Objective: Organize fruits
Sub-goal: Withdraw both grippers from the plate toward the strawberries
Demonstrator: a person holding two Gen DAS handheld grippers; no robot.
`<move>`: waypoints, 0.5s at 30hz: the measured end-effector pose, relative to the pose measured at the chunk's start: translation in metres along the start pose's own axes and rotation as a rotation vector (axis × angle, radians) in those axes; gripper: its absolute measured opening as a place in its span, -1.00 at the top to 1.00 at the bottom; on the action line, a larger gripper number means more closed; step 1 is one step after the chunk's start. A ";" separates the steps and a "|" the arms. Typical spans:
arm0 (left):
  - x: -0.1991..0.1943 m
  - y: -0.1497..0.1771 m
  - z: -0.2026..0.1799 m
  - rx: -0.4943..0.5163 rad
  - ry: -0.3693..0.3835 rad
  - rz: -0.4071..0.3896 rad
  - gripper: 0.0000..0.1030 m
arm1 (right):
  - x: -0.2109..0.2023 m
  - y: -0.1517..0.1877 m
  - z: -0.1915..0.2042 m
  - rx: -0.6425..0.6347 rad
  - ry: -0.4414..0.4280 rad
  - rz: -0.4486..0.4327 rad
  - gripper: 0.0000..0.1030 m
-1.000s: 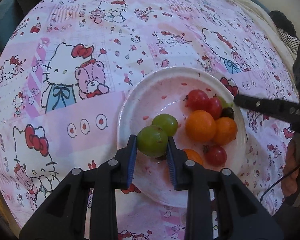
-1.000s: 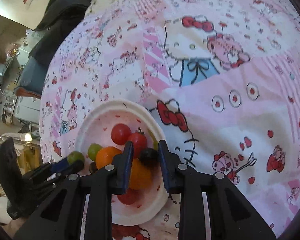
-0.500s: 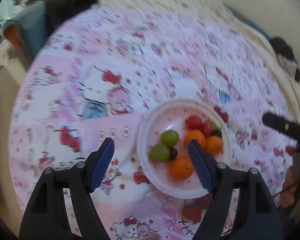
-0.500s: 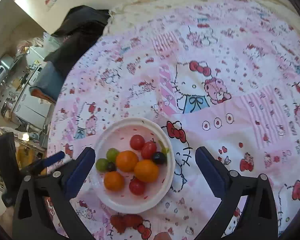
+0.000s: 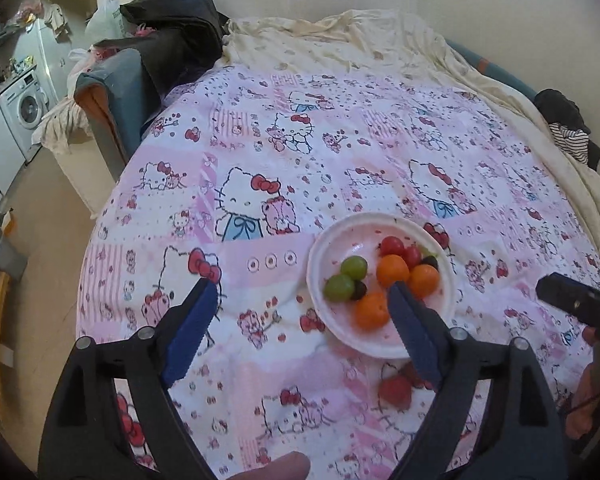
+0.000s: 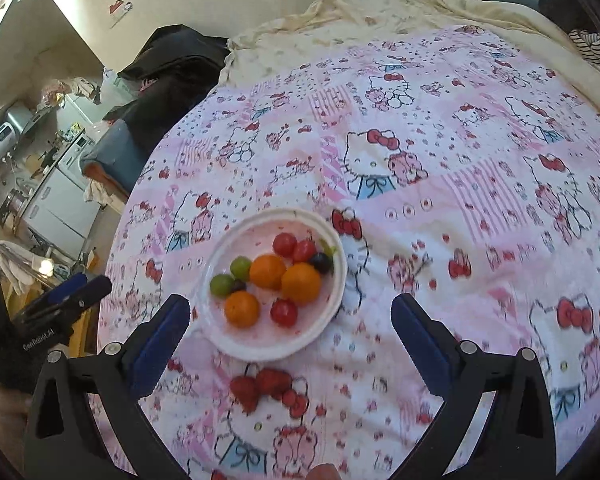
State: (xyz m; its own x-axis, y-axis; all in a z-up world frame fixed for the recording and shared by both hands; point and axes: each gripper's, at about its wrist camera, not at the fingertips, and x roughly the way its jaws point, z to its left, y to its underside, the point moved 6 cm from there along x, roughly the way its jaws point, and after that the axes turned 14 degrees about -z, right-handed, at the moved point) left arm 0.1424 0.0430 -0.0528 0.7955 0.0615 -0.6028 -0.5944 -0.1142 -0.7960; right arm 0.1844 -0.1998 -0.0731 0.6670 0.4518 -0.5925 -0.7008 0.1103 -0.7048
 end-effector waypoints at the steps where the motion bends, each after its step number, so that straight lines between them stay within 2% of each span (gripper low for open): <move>1: -0.004 0.003 0.000 -0.004 -0.002 0.001 -0.73 | -0.005 0.003 0.001 -0.006 0.002 -0.002 -1.00; 5: -0.015 0.021 -0.003 -0.031 0.009 0.026 -0.83 | -0.023 0.023 0.009 -0.032 0.017 -0.010 -1.00; 8: -0.021 0.040 -0.010 -0.024 0.024 0.055 -0.84 | -0.030 0.037 0.010 -0.026 0.020 0.001 -1.00; 15: -0.030 0.062 -0.021 0.010 0.019 0.069 -0.84 | -0.035 0.062 0.015 -0.065 0.043 0.027 -1.00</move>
State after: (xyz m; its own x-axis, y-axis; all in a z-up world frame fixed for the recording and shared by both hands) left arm 0.0845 0.0136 -0.0828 0.7548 0.0352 -0.6550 -0.6488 -0.1072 -0.7534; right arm 0.1133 -0.1961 -0.0904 0.6593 0.4156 -0.6266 -0.7016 0.0402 -0.7115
